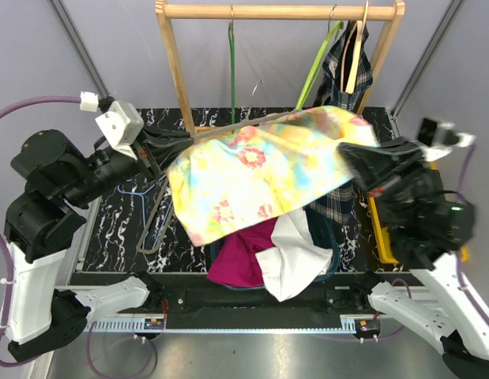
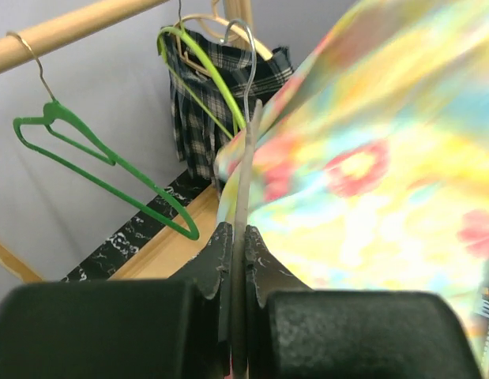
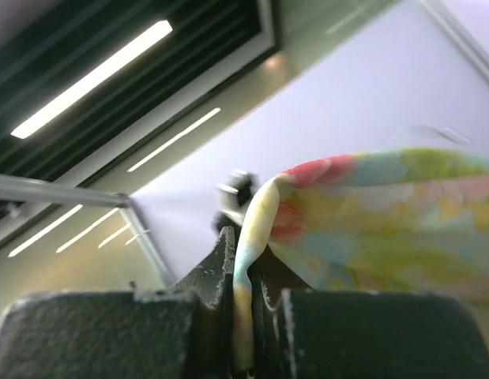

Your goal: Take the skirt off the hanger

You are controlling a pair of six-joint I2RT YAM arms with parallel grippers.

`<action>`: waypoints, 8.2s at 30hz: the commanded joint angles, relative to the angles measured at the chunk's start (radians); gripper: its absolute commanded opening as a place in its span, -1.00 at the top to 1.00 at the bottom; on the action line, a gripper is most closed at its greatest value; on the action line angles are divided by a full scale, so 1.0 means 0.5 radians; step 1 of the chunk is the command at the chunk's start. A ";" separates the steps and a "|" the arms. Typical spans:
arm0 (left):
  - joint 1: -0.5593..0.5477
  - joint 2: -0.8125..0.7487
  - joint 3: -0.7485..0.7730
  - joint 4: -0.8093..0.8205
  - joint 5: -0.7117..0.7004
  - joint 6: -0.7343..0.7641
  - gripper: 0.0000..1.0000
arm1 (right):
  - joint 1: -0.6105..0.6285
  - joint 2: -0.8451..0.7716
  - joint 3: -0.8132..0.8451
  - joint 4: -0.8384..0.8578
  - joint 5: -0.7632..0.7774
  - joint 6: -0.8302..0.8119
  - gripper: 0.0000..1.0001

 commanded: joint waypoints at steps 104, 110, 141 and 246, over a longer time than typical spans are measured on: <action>0.592 -0.496 -0.806 0.529 -0.213 0.274 -0.98 | 0.738 0.452 1.537 -2.034 1.681 -1.989 -1.00; 0.592 -0.539 -0.828 0.526 -0.235 0.268 -0.98 | 0.677 1.102 2.036 -1.723 2.287 -2.916 -0.99; 0.592 -0.705 -1.043 0.578 -0.256 0.262 -0.98 | -0.569 1.821 2.593 -2.548 1.478 -1.846 -0.51; 0.604 0.200 0.160 1.204 1.700 -1.404 -0.97 | -0.701 0.299 1.632 -1.714 -1.210 -0.607 1.00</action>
